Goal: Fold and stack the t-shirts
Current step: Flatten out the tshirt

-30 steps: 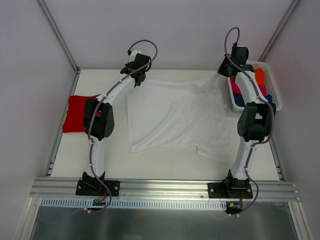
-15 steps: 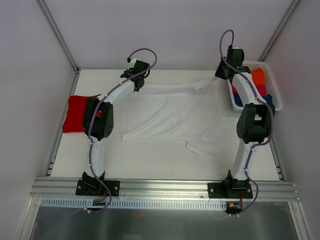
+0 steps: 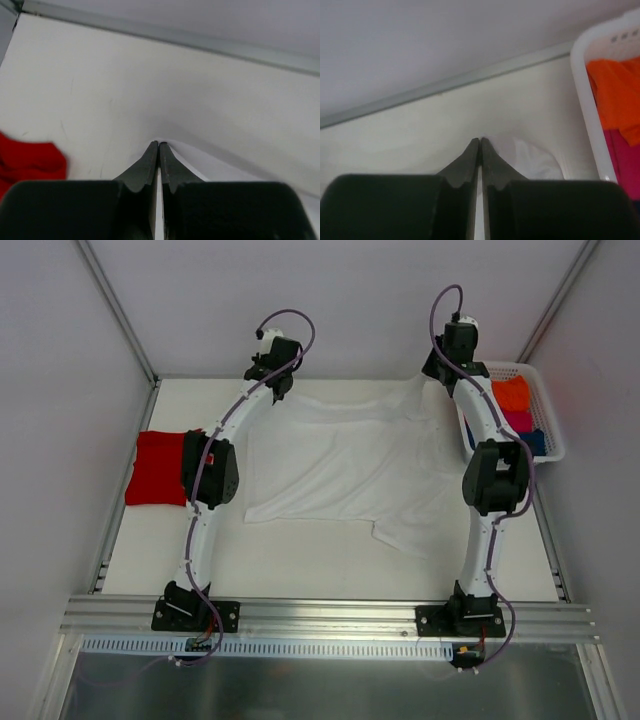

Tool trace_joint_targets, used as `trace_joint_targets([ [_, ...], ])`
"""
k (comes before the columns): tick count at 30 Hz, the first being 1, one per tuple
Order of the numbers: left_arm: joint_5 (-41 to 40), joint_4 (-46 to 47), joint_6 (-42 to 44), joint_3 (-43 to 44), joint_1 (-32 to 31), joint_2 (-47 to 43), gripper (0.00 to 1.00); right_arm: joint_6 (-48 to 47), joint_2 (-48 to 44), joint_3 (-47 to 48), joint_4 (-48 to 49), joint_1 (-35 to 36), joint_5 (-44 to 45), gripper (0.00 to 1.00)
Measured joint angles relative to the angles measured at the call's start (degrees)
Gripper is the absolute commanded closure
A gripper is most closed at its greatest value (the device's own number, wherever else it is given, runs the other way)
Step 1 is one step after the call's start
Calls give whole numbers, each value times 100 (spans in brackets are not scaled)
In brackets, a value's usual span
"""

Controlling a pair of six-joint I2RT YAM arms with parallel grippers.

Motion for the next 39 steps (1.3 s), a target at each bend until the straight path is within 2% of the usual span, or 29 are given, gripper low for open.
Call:
trace_joint_targets([
  [1,-26,26,2,455,35,256,100,57,221,297,55,0,26,54],
  [2,-31,79,9,802,63,459,79,125,525,737,39,0,42,30],
  [3,-33,107,70,1193,101,704,54,146,935,1397,-11,0,50,11],
  [4,-37,133,125,1602,151,951,28,181,1392,2096,46,0,42,1],
  [5,-48,219,149,1917,197,1174,3,188,1788,2686,83,0,35,1],
  [7,-98,380,146,2138,271,1401,1,160,2227,3198,210,-2,4,0],
  [10,-245,822,302,1714,330,1397,1,173,2072,2153,879,-13,-76,1],
  [13,-378,1567,476,531,354,1043,1,177,1753,772,1556,-15,-199,0],
  [18,-619,2133,802,-1027,96,177,1,125,852,-769,1665,28,-588,1],
  [21,-835,2358,1012,-1788,-354,-745,9,-11,-208,-1440,1578,168,-682,1],
  [23,-1025,2514,1099,-2413,-883,-1670,26,-127,-1298,-2046,1596,374,-656,2],
  [24,-1099,2586,1073,-2756,-1158,-2162,37,-173,-1888,-2321,1556,514,-601,17],
  [25,-1130,2549,970,-3053,-1464,-2627,65,-249,-2455,-2535,1534,669,-562,30],
  [26,-1117,2507,881,-3270,-1696,-2986,84,-282,-3016,-2769,1519,837,-527,50],
  [27,-1071,2490,634,-3604,-1934,-3429,99,-319,-3554,-2994,1499,1014,-505,96],
  [28,-1001,2382,341,-3934,-2111,-3856,100,-289,-3930,-3165,1458,1128,-490,100],
  [32,-756,1902,-619,-5248,-2090,-4966,100,-85,-5248,-4308,1296,1283,-393,99],
  [35,-494,1510,-1287,-6076,-2000,-5095,100,142,-5676,-5445,1095,1377,-284,100],
  [39,-111,986,-1810,-6673,-2151,-4887,100,459,-5672,-6732,575,1790,-245,100],
])
